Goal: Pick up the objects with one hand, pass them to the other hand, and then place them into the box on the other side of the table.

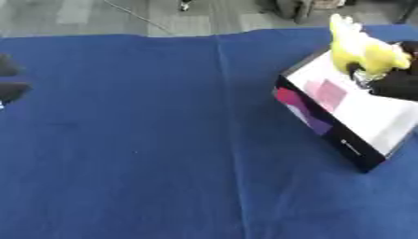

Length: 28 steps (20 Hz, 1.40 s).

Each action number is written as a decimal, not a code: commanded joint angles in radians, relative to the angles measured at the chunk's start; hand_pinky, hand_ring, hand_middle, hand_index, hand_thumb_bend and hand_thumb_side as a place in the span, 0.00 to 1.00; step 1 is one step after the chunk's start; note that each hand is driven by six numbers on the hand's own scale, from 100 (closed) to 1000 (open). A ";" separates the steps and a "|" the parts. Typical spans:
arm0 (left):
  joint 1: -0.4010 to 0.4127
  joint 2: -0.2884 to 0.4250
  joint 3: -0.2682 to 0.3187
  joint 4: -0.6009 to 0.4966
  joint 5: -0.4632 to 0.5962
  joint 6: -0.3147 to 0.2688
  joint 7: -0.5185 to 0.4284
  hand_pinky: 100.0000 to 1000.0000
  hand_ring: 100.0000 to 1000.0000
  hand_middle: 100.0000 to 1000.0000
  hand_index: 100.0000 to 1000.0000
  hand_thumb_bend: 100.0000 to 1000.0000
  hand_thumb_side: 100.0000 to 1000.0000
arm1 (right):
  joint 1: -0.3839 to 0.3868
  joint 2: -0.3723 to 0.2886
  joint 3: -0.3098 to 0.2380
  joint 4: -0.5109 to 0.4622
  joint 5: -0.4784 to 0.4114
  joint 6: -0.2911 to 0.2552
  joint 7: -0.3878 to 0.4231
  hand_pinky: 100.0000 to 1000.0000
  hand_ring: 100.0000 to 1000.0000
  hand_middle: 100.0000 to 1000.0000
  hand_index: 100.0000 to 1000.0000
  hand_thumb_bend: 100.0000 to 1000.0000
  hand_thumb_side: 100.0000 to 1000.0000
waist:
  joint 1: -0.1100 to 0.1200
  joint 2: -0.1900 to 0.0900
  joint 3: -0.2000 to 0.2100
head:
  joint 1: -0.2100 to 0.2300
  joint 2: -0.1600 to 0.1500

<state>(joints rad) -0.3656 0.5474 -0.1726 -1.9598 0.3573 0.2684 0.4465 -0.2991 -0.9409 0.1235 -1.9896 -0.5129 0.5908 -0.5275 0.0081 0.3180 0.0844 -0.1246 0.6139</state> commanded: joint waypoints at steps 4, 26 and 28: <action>-0.005 0.030 0.024 -0.027 0.033 -0.013 0.013 0.83 0.67 0.69 0.82 0.09 0.92 | 0.022 -0.061 -0.009 0.105 0.074 0.316 -0.341 0.79 0.88 0.83 0.87 0.43 0.00 | 0.000 -0.013 0.007 | -0.001 -0.016; -0.003 0.026 0.023 -0.033 0.036 0.006 0.014 0.83 0.67 0.69 0.83 0.11 0.90 | 0.048 -0.070 -0.070 0.175 0.257 0.316 -0.271 0.85 0.91 0.84 0.91 0.30 0.00 | -0.003 -0.018 -0.002 | -0.013 -0.009; -0.003 0.025 0.024 -0.034 0.036 0.006 0.013 0.83 0.67 0.69 0.82 0.11 0.90 | 0.048 -0.072 -0.081 0.155 0.262 0.316 -0.270 0.84 0.91 0.84 0.91 0.29 0.00 | -0.003 -0.018 -0.003 | -0.013 -0.008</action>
<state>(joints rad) -0.3639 0.5474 -0.1636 -1.9757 0.3889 0.2729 0.4594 -0.2460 -0.9646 0.0655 -1.8076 -0.2607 0.6125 -0.5058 0.0064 0.3210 0.0821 -0.1368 0.6101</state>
